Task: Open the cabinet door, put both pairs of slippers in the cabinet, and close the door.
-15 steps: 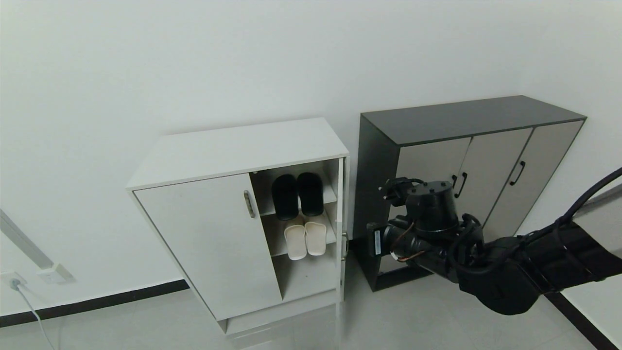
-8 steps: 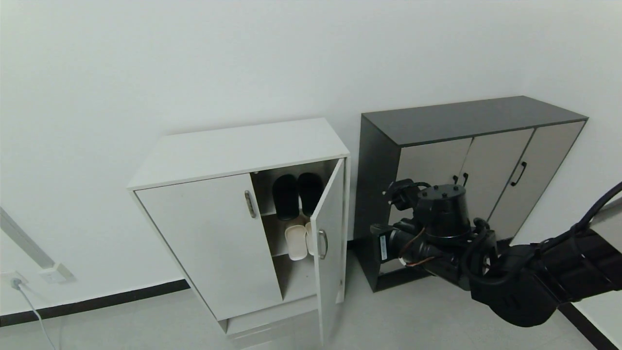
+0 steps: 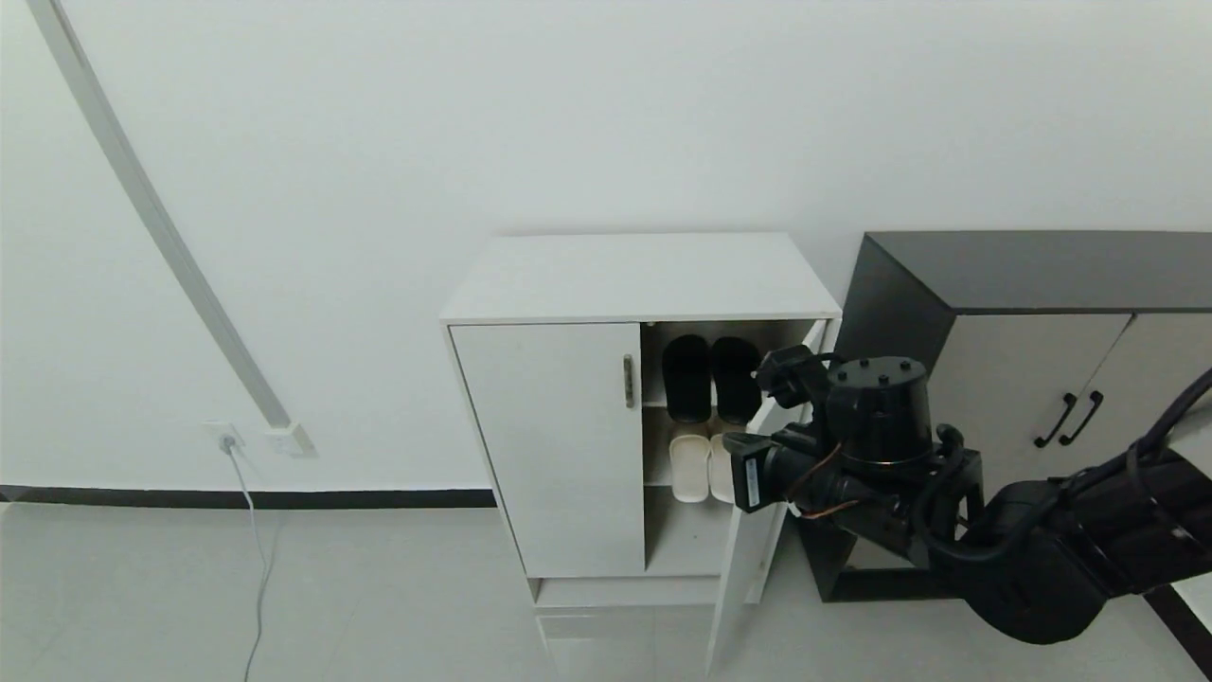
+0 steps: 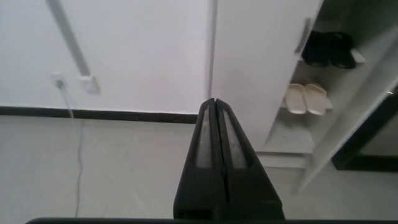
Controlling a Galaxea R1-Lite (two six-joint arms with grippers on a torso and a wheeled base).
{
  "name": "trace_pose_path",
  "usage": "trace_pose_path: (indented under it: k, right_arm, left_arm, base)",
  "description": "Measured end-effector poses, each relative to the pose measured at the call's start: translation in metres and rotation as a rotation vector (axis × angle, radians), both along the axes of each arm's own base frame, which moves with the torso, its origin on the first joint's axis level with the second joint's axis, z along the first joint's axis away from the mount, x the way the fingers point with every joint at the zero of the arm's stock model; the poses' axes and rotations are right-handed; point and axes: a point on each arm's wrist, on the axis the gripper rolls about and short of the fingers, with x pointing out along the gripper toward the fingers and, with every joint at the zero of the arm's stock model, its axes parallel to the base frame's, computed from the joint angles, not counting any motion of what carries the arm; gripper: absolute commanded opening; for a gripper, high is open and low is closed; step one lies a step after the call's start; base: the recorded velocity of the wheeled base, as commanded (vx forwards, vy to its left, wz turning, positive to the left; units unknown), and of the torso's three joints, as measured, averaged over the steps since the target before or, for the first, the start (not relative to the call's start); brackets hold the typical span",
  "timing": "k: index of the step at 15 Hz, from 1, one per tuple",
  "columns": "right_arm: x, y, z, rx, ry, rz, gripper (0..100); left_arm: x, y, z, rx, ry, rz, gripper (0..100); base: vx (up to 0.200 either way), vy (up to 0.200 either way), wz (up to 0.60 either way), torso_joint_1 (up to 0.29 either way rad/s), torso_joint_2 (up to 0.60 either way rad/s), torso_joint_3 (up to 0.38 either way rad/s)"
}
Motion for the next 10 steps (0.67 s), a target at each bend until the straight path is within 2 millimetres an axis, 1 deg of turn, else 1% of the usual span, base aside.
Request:
trace_pose_path:
  k: [2,4,6,8,10]
  right_arm:
    - [0.001,-0.006,0.004,0.004,-0.009,-0.015,0]
    - [0.000,-0.007,0.005,0.003,-0.014,-0.014,0]
    - [-0.002,-0.010,0.008,-0.026,-0.034,-0.015,0]
    - [-0.005,-0.018,0.011,-0.073,-0.047,-0.030,0]
    - [-0.011,-0.028,0.015,-0.113,-0.023,-0.054,0]
  left_arm:
    - [0.000,0.000,0.000,0.000,0.000,0.002,0]
    - [0.000,0.000,0.000,0.000,0.000,0.002,0]
    - [0.000,0.000,0.000,0.000,0.000,0.002,0]
    - [0.000,0.000,0.000,0.002,0.000,0.001,0]
    - [0.000,0.000,0.000,0.002,0.000,0.001,0]
  base:
    - [0.000,0.000,0.00,0.000,0.00,0.000]
    - [0.000,0.000,0.00,0.000,0.00,0.000]
    - [0.000,0.000,0.00,0.000,0.00,0.000]
    - [0.000,0.000,0.00,0.000,0.00,0.000]
    - [0.200,0.000,0.00,-0.002,0.00,0.005]
